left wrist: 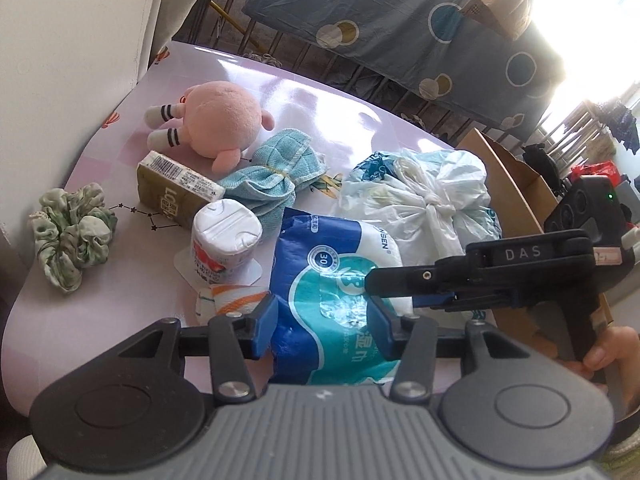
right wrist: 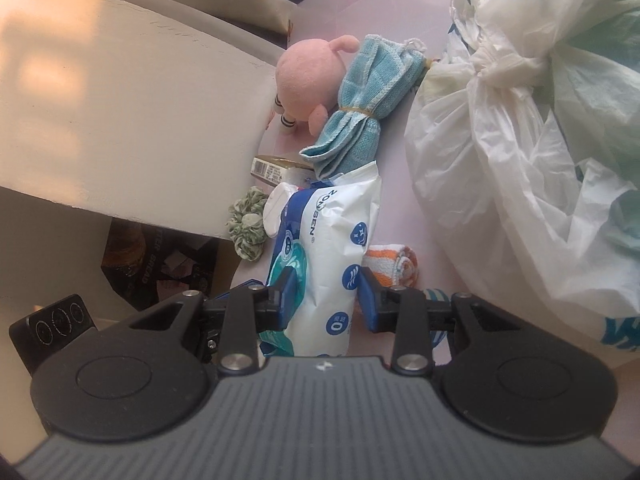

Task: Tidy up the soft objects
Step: 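Lift the wet-wipe pack with the right gripper and carry it to the box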

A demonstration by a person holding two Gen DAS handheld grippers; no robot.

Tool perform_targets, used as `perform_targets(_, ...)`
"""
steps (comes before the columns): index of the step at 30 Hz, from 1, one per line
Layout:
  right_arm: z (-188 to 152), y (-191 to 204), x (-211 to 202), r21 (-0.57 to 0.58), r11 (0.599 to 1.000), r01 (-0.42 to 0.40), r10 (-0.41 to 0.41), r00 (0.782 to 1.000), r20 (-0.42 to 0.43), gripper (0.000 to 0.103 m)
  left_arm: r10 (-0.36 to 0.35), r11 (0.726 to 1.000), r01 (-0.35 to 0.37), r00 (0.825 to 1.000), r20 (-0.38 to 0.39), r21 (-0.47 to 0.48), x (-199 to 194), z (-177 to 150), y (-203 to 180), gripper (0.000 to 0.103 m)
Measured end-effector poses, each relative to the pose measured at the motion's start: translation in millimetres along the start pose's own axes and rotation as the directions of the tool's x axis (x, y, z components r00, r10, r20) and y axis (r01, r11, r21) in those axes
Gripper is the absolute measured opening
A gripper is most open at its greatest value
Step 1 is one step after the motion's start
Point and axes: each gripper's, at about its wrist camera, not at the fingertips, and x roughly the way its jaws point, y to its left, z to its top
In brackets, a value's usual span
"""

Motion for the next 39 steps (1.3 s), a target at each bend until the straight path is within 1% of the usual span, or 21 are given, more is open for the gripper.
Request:
perform_targets(2, -1.4, 4.5, -1.2, -0.043, 0.999, 0.024, -0.024, 1.0, 0.003, 0.033, -0.018, 1.0, 0.018, 1.0, -0.015, -0.015, 1.4, 2.5, 1.2, 0.059)
perform_targets(4, -3.6, 9.5, -1.9, -0.082, 0.996, 0.044, -0.044, 0.999, 0.005, 0.033, -0.027, 0.999, 0.027, 0.999, -0.022, -0.021, 2.7, 4.2, 1.7, 0.061)
perform_targets(7, -5.3, 9.1, -3.5, -0.098, 0.994, 0.046, -0.045, 0.999, 0.004, 0.033, -0.015, 1.0, 0.015, 0.999, -0.037, 0.0, 8.6, 4.6, -1.9, 0.063)
perform_targets(10, -4.7, 3.2, -4.4, -0.085, 0.996, 0.04, -0.039, 0.999, 0.012, 0.033, 0.007, 1.0, -0.006, 0.998, -0.06, 0.021, 15.3, 1.9, -7.7, 0.063)
perform_targets(14, -4.1, -5.3, -3.5, -0.035, 0.999, -0.001, 0.001, 1.0, 0.017, 0.031, 0.049, 0.997, -0.046, 0.998, -0.042, 0.066, 14.7, -2.9, -21.4, 0.062)
perform_targets(17, -6.0, -7.0, -2.8, -0.002, 1.0, -0.028, 0.028, 1.0, 0.011, 0.03, 0.058, 0.997, -0.056, 0.997, -0.044, 0.06, 12.4, -4.5, -27.7, 0.062)
perform_targets(22, -9.8, 6.2, -12.0, -0.033, 0.999, -0.026, 0.027, 0.999, 0.028, 0.03, 0.067, 0.997, -0.066, 0.997, -0.025, 0.039, 0.6, -4.2, -38.0, 0.062)
perform_targets(26, -12.2, 15.3, -25.8, -0.03, 0.999, -0.045, 0.046, 0.998, 0.049, 0.03, 0.089, 0.994, -0.09, 0.996, 0.008, 0.064, -14.5, -1.8, -53.0, 0.062)
perform_targets(29, -12.5, 22.0, -42.7, -0.024, 0.997, -0.073, 0.075, 0.994, 0.073, 0.03, 0.094, 0.991, -0.098, 0.994, 0.048, 0.096, -31.8, 2.9, -69.2, 0.062)
perform_targets(33, -8.6, 29.7, -80.4, -0.03, 0.993, -0.113, 0.116, 0.983, 0.14, 0.03, 0.071, 0.986, -0.085, 0.993, 0.099, 0.147, -52.0, 12.9, -99.1, 0.062)
perform_targets(36, -5.7, 28.9, -118.2, -0.032, 0.992, -0.126, 0.13, 0.97, 0.208, 0.03, 0.039, 0.976, -0.064, 0.991, 0.126, 0.206, -59.8, 24.1, -132.2, 0.062)
perform_targets(39, -4.6, 19.5, -164.7, -0.03, 0.992, -0.121, 0.124, 0.948, 0.292, 0.03, -0.02, 0.962, -0.017, 0.991, 0.133, 0.271, -56.5, 38.2, -172.3, 0.062)
